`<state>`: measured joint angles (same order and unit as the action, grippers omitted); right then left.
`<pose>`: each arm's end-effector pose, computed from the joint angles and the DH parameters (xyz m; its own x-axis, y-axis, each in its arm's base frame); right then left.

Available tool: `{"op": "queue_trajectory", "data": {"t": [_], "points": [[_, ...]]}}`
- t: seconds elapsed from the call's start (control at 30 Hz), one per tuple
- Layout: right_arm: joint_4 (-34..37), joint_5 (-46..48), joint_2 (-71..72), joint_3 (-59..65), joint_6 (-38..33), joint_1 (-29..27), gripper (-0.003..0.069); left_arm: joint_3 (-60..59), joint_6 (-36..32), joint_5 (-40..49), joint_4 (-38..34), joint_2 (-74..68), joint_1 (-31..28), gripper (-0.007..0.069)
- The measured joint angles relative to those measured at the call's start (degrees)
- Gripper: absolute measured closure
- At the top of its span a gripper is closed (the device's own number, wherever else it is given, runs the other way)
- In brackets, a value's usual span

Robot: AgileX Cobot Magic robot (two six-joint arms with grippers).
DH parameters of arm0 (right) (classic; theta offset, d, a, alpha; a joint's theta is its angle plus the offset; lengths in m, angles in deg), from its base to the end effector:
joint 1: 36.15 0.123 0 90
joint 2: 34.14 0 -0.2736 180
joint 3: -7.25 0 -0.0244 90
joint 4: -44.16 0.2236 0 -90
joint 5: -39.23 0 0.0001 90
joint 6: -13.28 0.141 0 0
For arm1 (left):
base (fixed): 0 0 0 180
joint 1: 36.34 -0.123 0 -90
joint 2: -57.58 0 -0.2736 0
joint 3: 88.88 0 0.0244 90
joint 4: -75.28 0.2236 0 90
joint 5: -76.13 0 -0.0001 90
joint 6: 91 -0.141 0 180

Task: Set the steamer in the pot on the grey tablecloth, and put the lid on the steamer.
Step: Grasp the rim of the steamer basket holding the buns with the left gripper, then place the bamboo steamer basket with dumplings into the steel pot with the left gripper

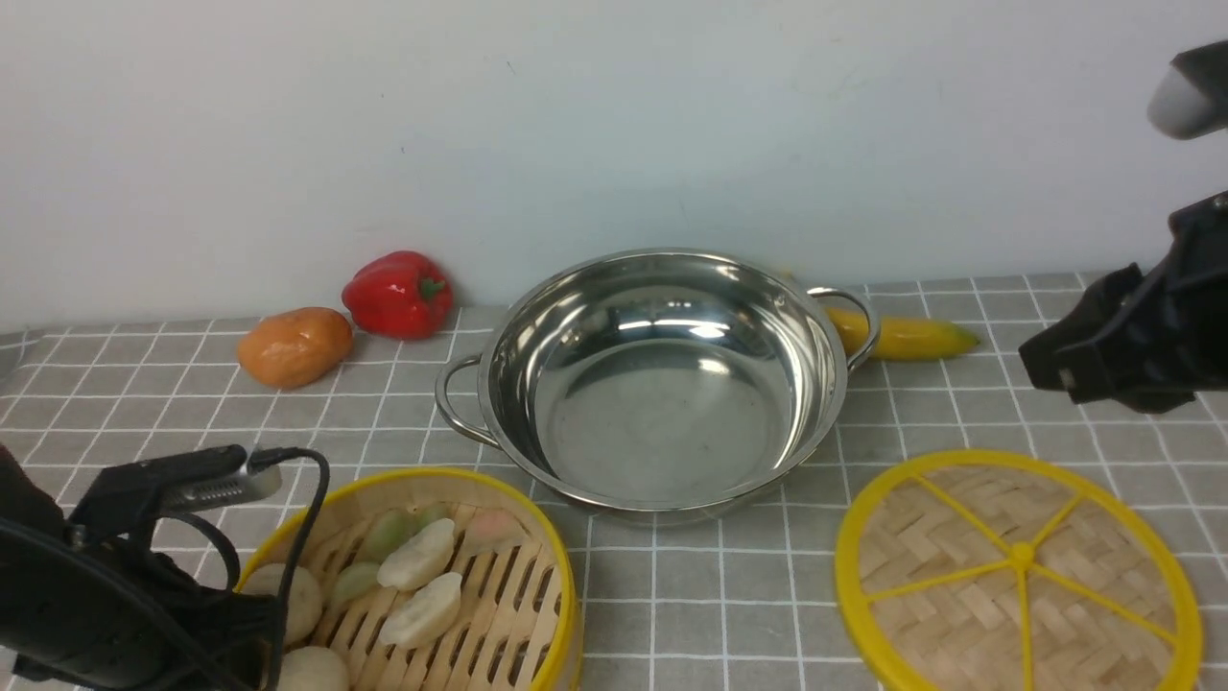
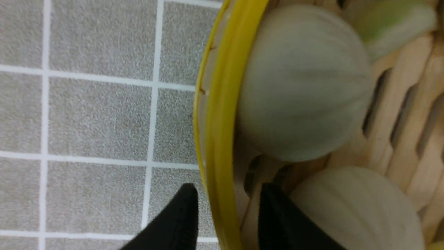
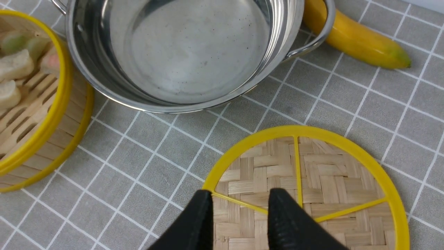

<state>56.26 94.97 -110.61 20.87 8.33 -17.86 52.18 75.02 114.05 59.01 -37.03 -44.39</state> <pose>0.2190 0.0981 0.2989 -0.7931 -0.2272 -0.5652 -0.3764 0.9123 0.1615 0.2253 0.0073 0.1224 -0.9779 -0.1207 -0.1708 -0.0920 0.9817 -0.1667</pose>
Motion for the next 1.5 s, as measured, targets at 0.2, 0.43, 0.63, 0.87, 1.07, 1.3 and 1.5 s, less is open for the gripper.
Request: {"op": "queue_trajectory", "data": {"t": [0.2, 0.43, 0.63, 0.87, 1.07, 1.3, 1.5], "points": [[0.02, 0.04, 0.00, 0.00, 0.02, 0.00, 0.0417, 0.00, 3.27, -1.56, -0.48, -2.26, 0.07, 0.0502], [0.02, 0.25, 0.00, 0.00, 0.02, 0.00, 0.0417, 1.63, 5.38, -1.02, 4.42, -2.74, -0.50, 0.0596], [0.02, 1.20, 0.00, 0.00, 0.02, 0.00, 0.0417, 8.92, 9.60, 7.85, 14.42, -2.49, -5.13, 0.0596], [-0.25, 2.38, 0.00, 0.00, 0.02, 0.00, 0.0417, 25.89, 9.69, 18.47, 16.70, 0.05, -3.82, 0.0596], [-3.52, 7.19, 0.00, 0.00, 0.02, 0.00, 0.0417, 41.17, 11.15, 20.52, 14.55, -3.32, 7.54, 0.0596], [-4.67, 13.03, 0.82, 0.00, 1.37, 0.00, 0.0417, 57.43, 14.77, 22.28, 15.60, -16.68, 19.52, 0.0596], [-4.80, 14.50, 6.14, 0.00, 2.82, 0.00, 0.0417, 73.25, 16.38, 23.80, 17.01, -33.09, 26.69, 0.0596]]}}
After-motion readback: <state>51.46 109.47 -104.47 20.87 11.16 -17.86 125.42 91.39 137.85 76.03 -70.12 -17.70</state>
